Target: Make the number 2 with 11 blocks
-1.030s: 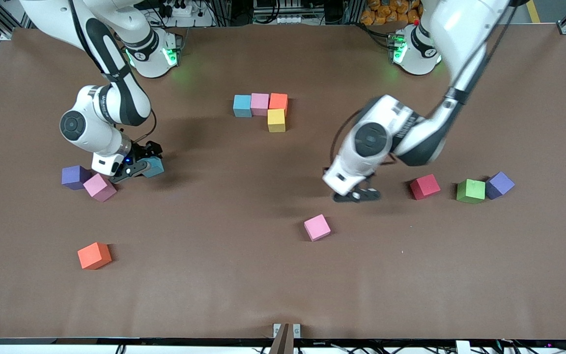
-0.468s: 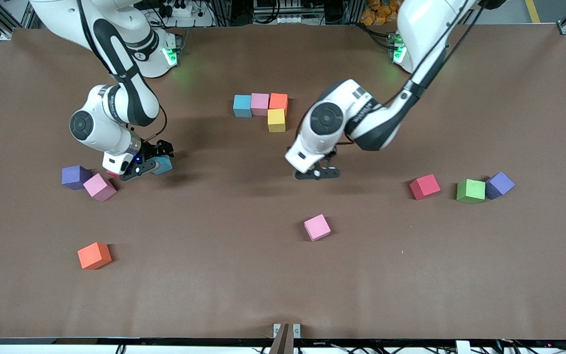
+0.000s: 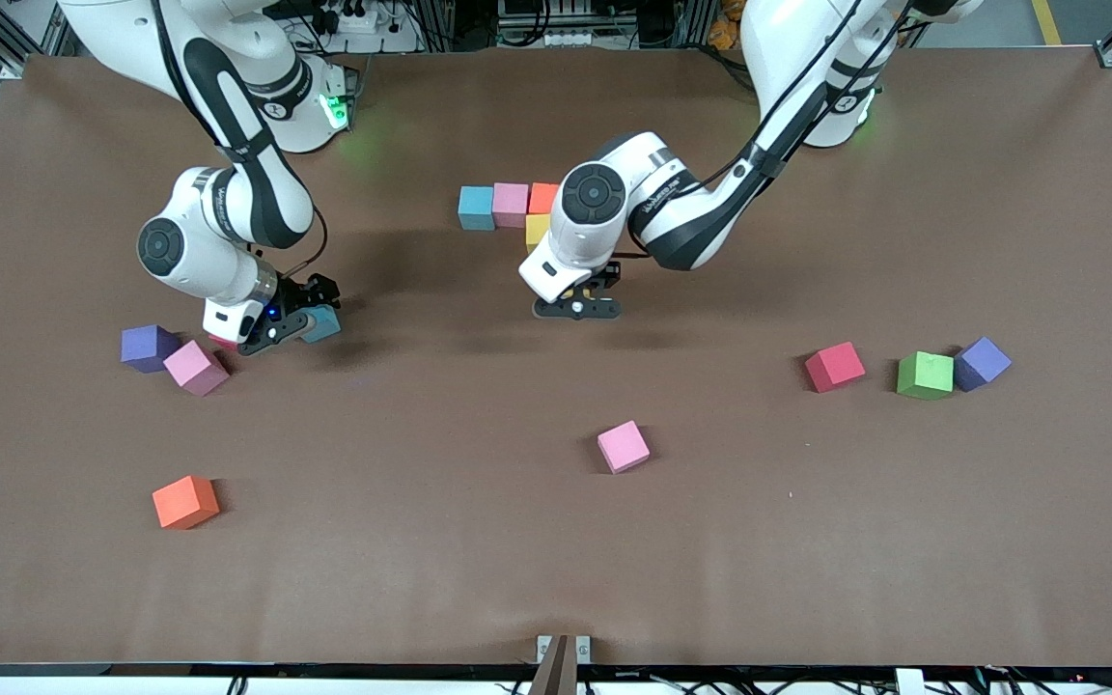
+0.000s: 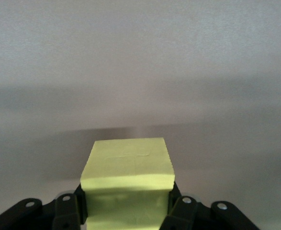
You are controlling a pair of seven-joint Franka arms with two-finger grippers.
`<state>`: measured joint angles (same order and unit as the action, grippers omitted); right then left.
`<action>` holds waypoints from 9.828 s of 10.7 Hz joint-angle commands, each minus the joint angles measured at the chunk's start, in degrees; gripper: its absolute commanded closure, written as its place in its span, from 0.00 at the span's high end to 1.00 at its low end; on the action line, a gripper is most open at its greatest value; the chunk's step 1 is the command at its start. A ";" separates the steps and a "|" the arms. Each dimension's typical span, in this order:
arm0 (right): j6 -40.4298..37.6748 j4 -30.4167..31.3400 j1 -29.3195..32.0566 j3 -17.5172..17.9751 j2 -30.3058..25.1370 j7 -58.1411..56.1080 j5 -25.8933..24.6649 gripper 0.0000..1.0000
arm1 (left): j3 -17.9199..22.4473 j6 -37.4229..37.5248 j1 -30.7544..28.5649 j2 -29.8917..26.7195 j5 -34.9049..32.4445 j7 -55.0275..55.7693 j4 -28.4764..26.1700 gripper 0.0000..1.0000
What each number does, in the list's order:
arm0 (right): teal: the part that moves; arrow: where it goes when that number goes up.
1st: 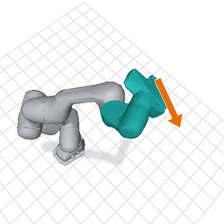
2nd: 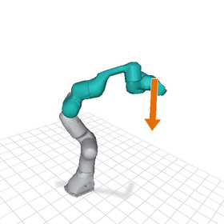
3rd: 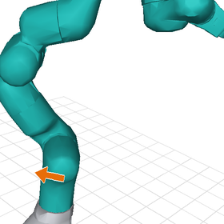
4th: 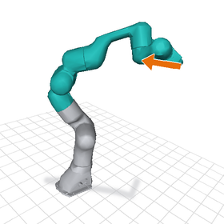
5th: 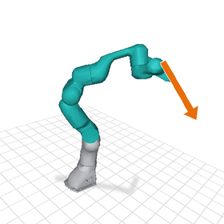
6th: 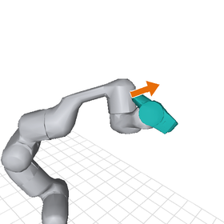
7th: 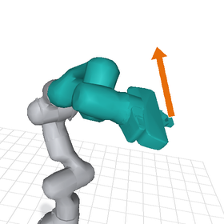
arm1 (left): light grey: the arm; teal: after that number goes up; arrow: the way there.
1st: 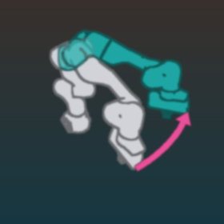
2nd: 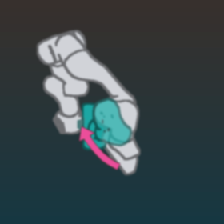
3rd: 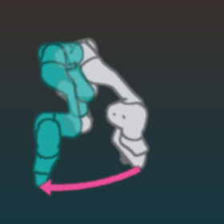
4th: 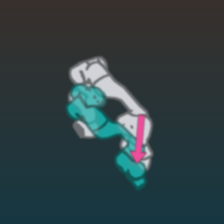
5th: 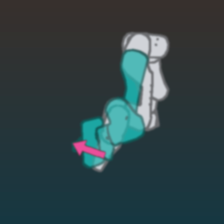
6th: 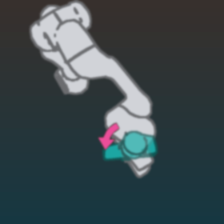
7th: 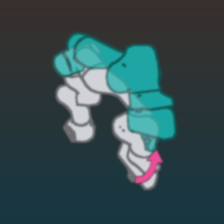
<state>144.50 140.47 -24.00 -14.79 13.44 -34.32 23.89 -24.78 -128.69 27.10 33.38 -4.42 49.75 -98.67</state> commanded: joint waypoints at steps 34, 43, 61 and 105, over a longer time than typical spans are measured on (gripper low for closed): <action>-21.45 -20.06 -0.34 -0.06 -3.24 17.71 -2.79 0.41 | 3.77 -8.69 9.02 4.24 -0.59 2.02 -3.19 0.00; -21.45 -20.06 -0.25 -0.06 -3.15 17.27 -2.79 0.41 | 4.48 -8.69 9.54 4.50 1.35 3.42 -2.40 0.00; -21.45 -19.98 -0.17 -0.15 -3.07 17.18 -3.85 0.41 | 4.83 -8.60 10.78 6.26 1.96 4.13 -1.61 0.00; 3.68 -25.70 -38.57 1.61 16.36 70.44 -3.50 0.40 | 3.86 6.25 -40.82 -9.48 2.84 -36.91 -16.47 1.00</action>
<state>148.38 111.76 -61.75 -13.14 31.77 35.76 21.07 -20.80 -122.19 -13.69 23.95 -2.52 12.23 -115.52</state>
